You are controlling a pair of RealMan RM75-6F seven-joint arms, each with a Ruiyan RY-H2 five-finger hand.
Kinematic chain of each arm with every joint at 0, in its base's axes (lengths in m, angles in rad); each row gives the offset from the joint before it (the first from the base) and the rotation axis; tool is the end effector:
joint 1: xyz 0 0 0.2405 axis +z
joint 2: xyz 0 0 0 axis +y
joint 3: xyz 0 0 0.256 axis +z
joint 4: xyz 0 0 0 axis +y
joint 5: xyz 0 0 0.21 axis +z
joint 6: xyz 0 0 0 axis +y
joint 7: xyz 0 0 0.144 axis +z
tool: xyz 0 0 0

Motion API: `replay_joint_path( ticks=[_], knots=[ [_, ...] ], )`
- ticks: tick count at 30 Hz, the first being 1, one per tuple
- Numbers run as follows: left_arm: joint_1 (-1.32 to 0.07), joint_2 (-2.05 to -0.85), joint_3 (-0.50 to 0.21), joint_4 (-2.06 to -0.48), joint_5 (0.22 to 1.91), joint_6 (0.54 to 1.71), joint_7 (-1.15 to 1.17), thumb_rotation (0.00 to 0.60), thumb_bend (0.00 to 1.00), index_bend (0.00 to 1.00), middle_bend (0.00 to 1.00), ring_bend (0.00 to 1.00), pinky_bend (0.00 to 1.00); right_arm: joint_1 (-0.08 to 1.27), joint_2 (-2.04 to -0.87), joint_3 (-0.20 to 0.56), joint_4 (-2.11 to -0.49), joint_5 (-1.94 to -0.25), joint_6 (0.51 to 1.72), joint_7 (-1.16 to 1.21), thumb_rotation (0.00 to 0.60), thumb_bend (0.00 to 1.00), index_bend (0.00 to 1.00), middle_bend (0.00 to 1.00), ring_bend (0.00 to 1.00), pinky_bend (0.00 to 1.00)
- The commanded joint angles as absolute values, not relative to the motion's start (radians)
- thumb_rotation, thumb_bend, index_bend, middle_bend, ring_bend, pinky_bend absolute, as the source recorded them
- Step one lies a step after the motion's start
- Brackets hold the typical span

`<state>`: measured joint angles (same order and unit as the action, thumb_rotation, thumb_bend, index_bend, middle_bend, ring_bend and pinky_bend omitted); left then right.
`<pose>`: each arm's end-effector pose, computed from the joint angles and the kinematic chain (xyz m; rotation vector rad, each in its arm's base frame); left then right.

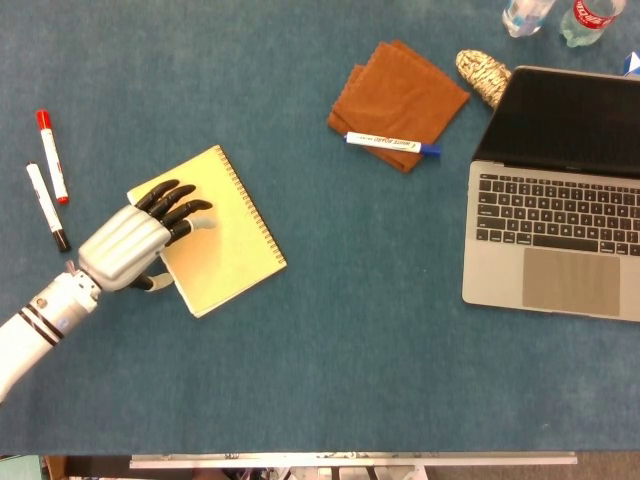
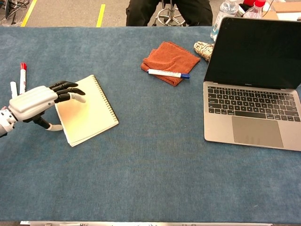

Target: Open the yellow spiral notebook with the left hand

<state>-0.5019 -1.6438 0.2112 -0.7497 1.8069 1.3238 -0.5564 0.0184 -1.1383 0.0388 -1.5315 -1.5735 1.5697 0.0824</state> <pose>-0.3029 0.2720 -0.0043 -2.1290 -0.9423 -1.0479 -0.3223 -0.1580 0.1656 1.3610 -0.8767 0.9569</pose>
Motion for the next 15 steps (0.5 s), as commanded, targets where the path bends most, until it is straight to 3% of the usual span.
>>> replay_joint_path(
  ticks=[1, 7, 15],
  knots=[
    [-0.498, -1.660, 0.199, -0.748, 1.788, 1.320, -0.584, 0.600, 0.18, 0.21, 0.14, 0.00, 0.00, 0.017, -1.137, 0.040, -1.533, -1.574, 1.573, 0.083, 0.600, 0.19, 0.14, 0.18, 0.10, 0.18],
    [-0.495, -1.673, 0.178, -0.774, 1.759, 1.319, -0.623, 0.600, 0.35, 0.22, 0.14, 0.00, 0.00, 0.016, -1.135, 0.042, -1.535, -1.576, 1.579, 0.085, 0.600, 0.19, 0.14, 0.18, 0.10, 0.18],
    [-0.504, -1.695, 0.158, -0.799, 1.746, 1.317, -0.626, 0.600, 0.36, 0.22, 0.14, 0.00, 0.00, 0.015, -1.137, 0.044, -1.532, -1.577, 1.583, 0.088, 0.600, 0.19, 0.14, 0.18, 0.10, 0.18]
  ],
)
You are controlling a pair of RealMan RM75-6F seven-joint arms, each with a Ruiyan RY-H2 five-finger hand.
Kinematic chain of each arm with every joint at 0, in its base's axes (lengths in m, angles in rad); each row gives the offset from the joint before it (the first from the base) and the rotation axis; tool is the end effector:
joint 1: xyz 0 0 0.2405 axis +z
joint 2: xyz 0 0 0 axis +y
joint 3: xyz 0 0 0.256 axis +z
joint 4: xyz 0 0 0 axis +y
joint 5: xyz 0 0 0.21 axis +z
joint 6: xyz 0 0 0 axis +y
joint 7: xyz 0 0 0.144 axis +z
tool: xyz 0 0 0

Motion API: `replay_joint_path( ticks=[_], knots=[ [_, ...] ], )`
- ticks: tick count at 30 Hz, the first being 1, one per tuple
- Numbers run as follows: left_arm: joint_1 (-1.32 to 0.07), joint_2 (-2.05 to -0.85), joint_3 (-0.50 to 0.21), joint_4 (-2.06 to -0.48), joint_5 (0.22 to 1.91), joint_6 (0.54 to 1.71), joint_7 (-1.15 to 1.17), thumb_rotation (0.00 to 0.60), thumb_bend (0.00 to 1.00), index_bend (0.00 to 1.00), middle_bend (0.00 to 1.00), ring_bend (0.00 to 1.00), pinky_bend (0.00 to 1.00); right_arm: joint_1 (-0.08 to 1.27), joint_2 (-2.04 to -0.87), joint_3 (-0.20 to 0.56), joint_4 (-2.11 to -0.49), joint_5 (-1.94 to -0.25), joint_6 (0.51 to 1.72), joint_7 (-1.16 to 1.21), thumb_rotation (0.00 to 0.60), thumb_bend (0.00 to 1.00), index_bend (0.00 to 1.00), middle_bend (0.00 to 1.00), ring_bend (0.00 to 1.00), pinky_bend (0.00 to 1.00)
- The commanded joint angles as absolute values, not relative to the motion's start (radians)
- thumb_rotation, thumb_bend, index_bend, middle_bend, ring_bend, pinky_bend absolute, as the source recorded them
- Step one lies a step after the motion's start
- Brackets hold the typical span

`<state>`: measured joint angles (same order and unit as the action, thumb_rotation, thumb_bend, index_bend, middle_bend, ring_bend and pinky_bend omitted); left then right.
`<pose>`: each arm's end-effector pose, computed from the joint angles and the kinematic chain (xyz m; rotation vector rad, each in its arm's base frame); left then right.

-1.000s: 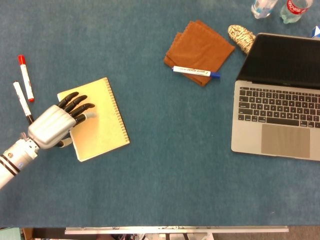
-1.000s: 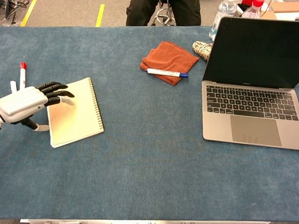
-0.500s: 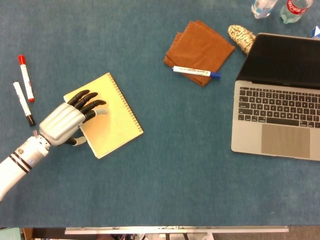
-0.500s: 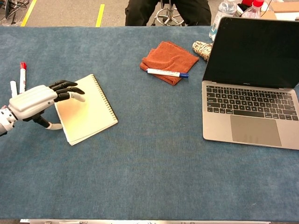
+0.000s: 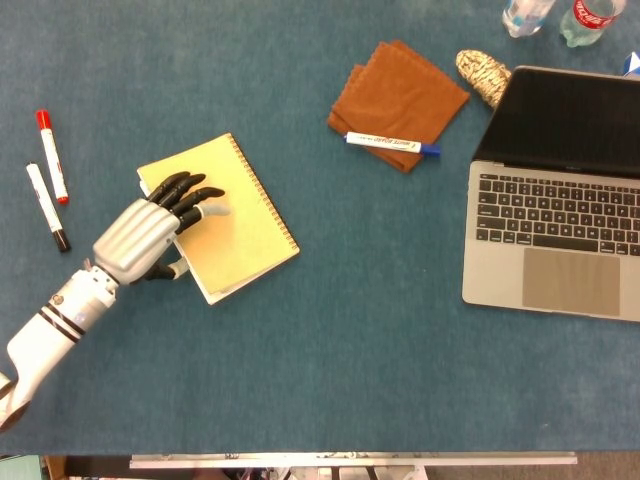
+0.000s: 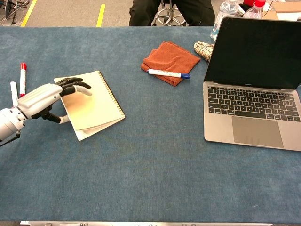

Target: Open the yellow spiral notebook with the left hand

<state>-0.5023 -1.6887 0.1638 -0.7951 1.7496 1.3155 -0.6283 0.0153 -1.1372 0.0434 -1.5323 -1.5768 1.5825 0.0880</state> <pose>-0.2857 0.2753 -0.0194 -2.0021 -1.1091 -1.1841 -0.3212 -0.1578 0.1680 1.3515 -0.8679 0.9715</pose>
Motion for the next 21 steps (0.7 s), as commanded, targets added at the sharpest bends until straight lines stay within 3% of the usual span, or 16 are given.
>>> replay_joint_path(
  ticks=[1, 15, 21],
  knots=[
    [-0.505, -1.698, 0.155, -0.800, 1.745, 1.320, -0.627, 0.600, 0.36, 0.23, 0.14, 0.00, 0.00, 0.015, -1.137, 0.044, -1.531, -1.577, 1.584, 0.088, 0.600, 0.19, 0.14, 0.18, 0.10, 0.18],
    [-0.520, -1.702, 0.125, -0.874, 1.724, 1.317, -0.615, 0.600, 0.36, 0.60, 0.20, 0.01, 0.00, 0.010, -1.139, 0.046, -1.521, -1.577, 1.593, 0.099, 0.600, 0.19, 0.14, 0.18, 0.10, 0.18],
    [-0.514, -1.667, 0.133, -0.894, 1.724, 1.321, -0.607, 0.600, 0.36, 0.68, 0.26, 0.05, 0.00, 0.010, -1.140, 0.046, -1.520, -1.578, 1.594, 0.102, 0.600, 0.19, 0.14, 0.18, 0.10, 0.18]
  ],
)
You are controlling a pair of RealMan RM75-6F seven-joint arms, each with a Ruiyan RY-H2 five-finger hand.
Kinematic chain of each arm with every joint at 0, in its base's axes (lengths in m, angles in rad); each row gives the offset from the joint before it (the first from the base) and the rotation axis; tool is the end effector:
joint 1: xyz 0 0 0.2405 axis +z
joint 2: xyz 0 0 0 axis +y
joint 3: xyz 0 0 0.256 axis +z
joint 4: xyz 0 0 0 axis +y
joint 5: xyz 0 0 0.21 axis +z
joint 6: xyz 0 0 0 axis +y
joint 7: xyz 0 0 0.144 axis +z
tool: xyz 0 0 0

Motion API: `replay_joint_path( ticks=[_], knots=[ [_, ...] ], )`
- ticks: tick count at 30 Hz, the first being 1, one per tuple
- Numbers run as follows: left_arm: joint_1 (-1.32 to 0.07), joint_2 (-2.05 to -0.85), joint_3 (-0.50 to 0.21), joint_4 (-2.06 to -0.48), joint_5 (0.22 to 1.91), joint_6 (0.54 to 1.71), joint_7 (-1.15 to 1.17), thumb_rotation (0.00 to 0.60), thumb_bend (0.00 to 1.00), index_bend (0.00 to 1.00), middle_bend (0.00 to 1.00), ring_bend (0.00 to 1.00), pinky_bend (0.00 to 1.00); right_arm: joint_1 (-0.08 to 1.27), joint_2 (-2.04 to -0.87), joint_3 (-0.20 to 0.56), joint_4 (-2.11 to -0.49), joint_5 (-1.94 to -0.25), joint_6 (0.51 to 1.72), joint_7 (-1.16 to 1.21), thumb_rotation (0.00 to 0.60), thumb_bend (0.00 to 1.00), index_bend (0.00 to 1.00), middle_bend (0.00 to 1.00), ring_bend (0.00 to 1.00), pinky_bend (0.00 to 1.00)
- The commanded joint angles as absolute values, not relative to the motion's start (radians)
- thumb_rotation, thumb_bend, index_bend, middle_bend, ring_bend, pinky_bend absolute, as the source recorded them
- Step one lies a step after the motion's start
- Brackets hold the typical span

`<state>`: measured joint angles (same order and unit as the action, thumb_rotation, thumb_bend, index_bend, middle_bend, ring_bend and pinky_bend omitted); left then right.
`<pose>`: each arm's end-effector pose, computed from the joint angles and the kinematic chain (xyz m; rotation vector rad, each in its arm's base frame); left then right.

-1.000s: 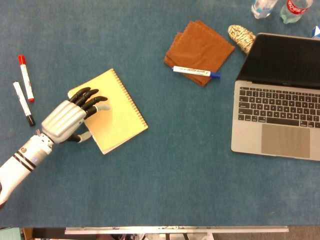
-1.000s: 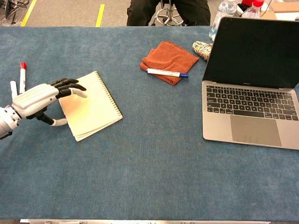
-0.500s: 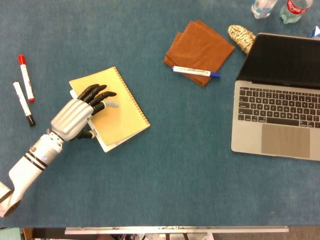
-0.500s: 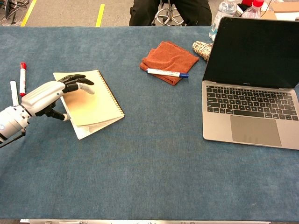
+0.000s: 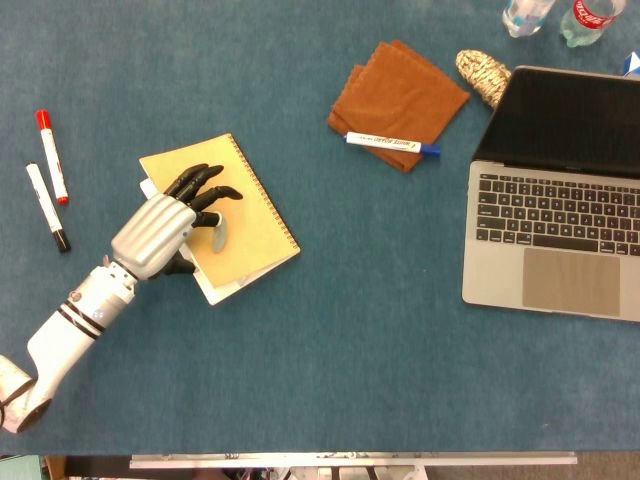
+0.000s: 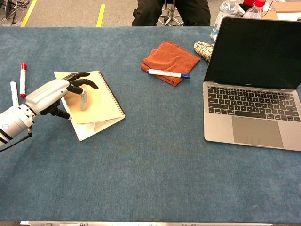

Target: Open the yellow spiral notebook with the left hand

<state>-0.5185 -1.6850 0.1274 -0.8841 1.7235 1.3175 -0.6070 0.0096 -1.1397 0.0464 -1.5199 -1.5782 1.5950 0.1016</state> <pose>-0.2647 0.2786 -0.0228 -1.9502 -1.1465 -1.2723 -0.3230 -0.1565 0.1703 1.3406 -0.8615 0.9806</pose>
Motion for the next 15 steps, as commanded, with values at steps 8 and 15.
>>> replay_joint_path(
  ticks=[8, 15],
  knots=[
    [-0.480, -1.544, 0.169, -0.956, 1.723, 1.334, -0.611, 0.600, 0.36, 0.69, 0.28, 0.06, 0.00, 0.015, -1.143, 0.046, -1.523, -1.585, 1.590, 0.096, 0.600, 0.19, 0.14, 0.18, 0.10, 0.18],
    [-0.457, -1.450, 0.186, -1.027, 1.728, 1.351, -0.571, 0.600, 0.36, 0.68, 0.28, 0.06, 0.00, 0.025, -1.146, 0.047, -1.531, -1.596, 1.585, 0.086, 0.600, 0.19, 0.14, 0.18, 0.10, 0.18]
  ],
)
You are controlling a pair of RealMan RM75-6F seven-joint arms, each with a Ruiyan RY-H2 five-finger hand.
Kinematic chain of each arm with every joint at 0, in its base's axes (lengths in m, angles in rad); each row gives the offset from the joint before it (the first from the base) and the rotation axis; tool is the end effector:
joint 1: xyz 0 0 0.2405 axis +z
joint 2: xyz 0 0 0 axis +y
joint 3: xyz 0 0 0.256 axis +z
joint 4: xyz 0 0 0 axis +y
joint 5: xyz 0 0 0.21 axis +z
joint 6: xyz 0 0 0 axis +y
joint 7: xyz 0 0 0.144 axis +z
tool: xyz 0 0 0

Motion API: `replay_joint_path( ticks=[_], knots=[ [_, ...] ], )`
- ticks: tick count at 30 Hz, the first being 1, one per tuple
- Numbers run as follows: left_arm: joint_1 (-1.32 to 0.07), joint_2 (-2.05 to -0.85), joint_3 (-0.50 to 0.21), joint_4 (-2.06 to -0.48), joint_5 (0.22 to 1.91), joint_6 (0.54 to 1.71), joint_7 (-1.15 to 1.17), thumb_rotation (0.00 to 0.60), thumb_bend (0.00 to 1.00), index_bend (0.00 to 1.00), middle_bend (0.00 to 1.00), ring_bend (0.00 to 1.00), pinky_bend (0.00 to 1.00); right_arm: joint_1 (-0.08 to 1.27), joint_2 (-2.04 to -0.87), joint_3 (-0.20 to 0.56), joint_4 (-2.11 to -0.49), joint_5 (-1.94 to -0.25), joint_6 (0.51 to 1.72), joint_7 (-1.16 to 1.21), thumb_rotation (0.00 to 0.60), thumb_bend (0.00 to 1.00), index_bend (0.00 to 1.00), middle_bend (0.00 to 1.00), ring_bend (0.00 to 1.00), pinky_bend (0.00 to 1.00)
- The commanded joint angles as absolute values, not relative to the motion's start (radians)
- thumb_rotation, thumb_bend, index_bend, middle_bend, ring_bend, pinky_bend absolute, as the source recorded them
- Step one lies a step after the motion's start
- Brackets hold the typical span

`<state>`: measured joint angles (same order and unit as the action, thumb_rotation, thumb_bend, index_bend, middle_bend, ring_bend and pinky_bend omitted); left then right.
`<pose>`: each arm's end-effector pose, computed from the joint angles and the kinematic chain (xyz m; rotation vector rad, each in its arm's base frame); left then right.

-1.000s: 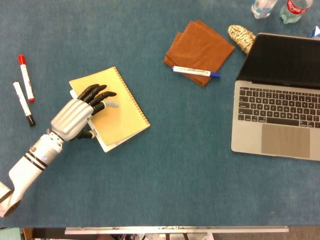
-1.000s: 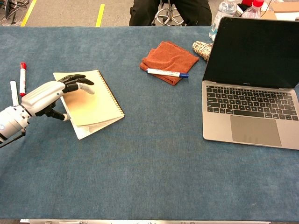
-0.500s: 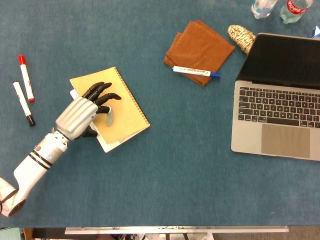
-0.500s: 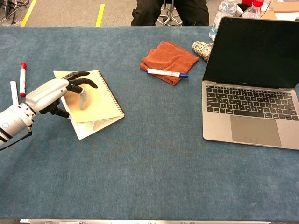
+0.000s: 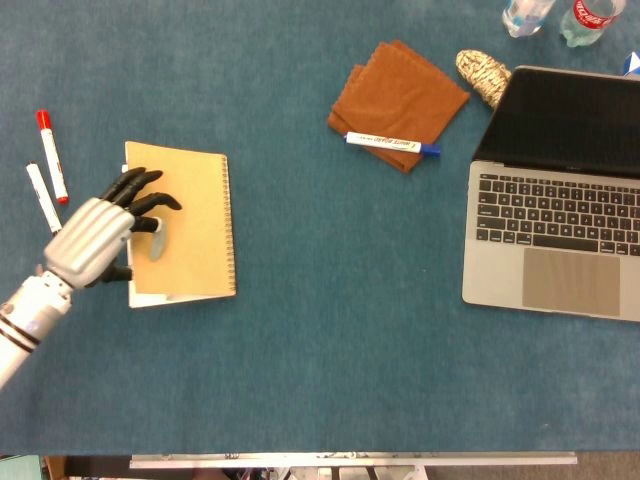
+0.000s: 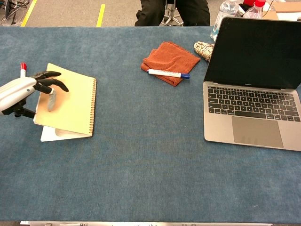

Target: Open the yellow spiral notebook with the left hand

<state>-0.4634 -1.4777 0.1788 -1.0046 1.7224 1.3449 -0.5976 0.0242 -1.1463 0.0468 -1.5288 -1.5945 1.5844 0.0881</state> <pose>-0.3037 0.2614 0.0387 -1.9311 -1.1315 -1.1469 -0.3171 -0.1612 0.1649 1.3671 -0.8573 0.9948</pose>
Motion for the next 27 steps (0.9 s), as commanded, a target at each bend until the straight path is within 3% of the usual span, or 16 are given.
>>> replay_joint_path(
  ticks=[1, 12, 18, 27],
  knots=[
    [-0.458, -1.436, 0.186, -1.037, 1.732, 1.353, -0.548, 0.600, 0.36, 0.69, 0.28, 0.06, 0.00, 0.026, -1.145, 0.047, -1.533, -1.598, 1.586, 0.085, 0.600, 0.19, 0.14, 0.18, 0.10, 0.18],
    [-0.513, -1.336, 0.159, -1.236, 1.784, 1.335, -0.349, 0.600, 0.36, 0.67, 0.27, 0.06, 0.00, 0.010, -1.147, 0.043, -1.525, -1.596, 1.608, 0.095, 0.600, 0.19, 0.14, 0.18, 0.10, 0.18],
    [-0.578, -1.331, 0.134, -1.365, 1.808, 1.254, -0.246, 0.600, 0.36, 0.65, 0.27, 0.06, 0.00, 0.004, -1.152, 0.042, -1.511, -1.597, 1.618, 0.111, 0.600, 0.19, 0.14, 0.18, 0.10, 0.18],
    [-0.644, -1.384, 0.099, -1.449, 1.772, 1.109, -0.114, 0.600, 0.36, 0.53, 0.24, 0.06, 0.00, -0.009, -1.160, 0.042, -1.481, -1.589, 1.631, 0.143, 0.600, 0.19, 0.14, 0.18, 0.10, 0.18]
  ],
)
